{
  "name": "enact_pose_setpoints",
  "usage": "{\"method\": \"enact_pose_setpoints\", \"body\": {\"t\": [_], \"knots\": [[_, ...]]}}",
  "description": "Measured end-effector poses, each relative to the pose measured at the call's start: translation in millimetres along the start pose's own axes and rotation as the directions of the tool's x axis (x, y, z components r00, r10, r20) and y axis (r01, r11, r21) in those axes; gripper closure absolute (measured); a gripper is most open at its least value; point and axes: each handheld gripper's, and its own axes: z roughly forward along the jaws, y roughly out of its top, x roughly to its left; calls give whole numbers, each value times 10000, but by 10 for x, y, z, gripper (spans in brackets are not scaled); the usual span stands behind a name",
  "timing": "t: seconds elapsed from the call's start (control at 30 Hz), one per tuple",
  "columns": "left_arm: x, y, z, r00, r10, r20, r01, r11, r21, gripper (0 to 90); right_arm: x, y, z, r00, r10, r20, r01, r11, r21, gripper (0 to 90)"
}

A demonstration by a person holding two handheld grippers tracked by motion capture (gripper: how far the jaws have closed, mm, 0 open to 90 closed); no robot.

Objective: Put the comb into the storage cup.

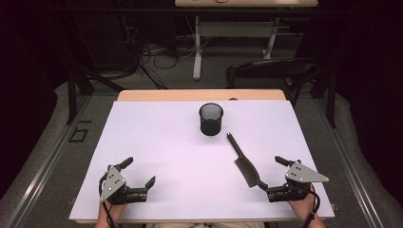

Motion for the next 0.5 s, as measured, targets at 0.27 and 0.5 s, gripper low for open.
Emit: {"method": "enact_pose_setpoints", "body": {"t": [0.27, 0.5], "knots": [[4, 1, 3, 10000, -29, -19, 29, 10000, 9, 0, -19, 27, 28, 10000, 5, -3, -5, 10000, 42, 0], [7, 4, 8, 10000, 17, -28, -17, 10000, 45, 0, -54, 80, 74, 10000, 96, 20, -97, 9996, 261, 0]]}}
